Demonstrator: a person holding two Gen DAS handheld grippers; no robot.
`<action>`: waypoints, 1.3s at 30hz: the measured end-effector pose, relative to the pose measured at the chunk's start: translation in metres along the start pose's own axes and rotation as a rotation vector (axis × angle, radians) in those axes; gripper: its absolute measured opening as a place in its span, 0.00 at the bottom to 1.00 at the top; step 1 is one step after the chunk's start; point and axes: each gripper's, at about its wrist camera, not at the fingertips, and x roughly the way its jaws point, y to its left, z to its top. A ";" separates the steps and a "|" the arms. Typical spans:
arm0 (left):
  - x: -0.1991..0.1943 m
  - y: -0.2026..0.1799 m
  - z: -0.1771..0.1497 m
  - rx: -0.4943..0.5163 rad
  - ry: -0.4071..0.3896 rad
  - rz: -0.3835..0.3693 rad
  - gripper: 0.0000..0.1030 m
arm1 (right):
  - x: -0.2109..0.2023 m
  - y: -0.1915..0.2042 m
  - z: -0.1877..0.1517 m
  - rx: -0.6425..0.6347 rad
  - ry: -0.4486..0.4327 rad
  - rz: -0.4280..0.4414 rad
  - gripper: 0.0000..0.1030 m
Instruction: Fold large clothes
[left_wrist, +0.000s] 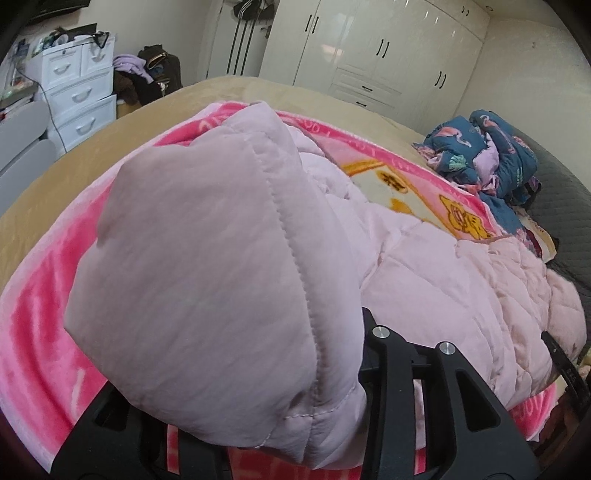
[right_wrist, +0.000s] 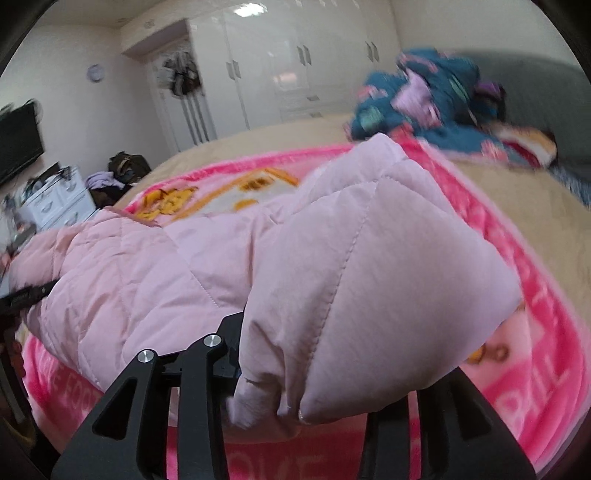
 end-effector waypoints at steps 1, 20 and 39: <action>0.001 0.001 -0.001 -0.001 0.003 0.001 0.30 | 0.003 -0.003 -0.003 0.023 0.014 -0.001 0.40; -0.002 0.021 -0.017 -0.038 0.042 0.006 0.59 | 0.004 -0.041 -0.032 0.303 0.159 0.013 0.93; -0.081 0.059 -0.041 -0.062 -0.090 0.114 0.91 | -0.078 -0.049 -0.065 0.214 0.015 -0.127 0.96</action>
